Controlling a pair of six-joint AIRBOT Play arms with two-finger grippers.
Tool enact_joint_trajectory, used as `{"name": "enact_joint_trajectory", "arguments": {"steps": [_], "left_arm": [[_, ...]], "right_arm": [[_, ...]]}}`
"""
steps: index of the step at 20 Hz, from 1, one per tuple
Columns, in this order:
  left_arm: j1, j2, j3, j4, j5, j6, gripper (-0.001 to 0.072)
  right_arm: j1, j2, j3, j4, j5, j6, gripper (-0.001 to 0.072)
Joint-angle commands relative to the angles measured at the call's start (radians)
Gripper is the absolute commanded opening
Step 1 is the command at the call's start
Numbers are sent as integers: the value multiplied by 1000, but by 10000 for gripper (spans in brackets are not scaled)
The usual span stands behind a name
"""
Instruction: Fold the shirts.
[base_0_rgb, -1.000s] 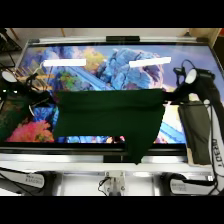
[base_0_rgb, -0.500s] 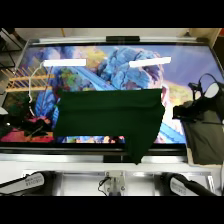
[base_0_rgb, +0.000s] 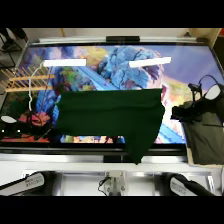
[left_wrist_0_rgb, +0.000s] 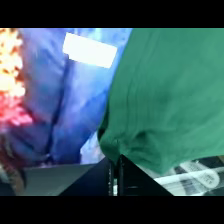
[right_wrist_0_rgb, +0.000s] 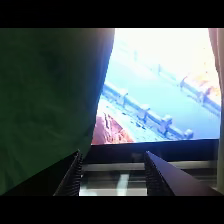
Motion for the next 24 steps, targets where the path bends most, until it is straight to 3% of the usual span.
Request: {"name": "enact_joint_trajectory", "arguments": {"steps": [1,4,9,15,24], "left_arm": [[-3,1,-9,-11,29,-11,36],[-3,5,-9,-11,19,-11,36],[-3,5,-9,-11,17,-8,36],[-3,5,-9,-32,19,-5,36],[-3,5,-9,-35,24,0,35]], "right_arm": [[-1,2,-4,15,38,0,508],[-1,87,-162,164,16,-39,508],[-1,235,-524,232,-103,-31,508],[0,243,-633,335,-322,2,503],[30,234,-718,403,-455,-5,485]]}}
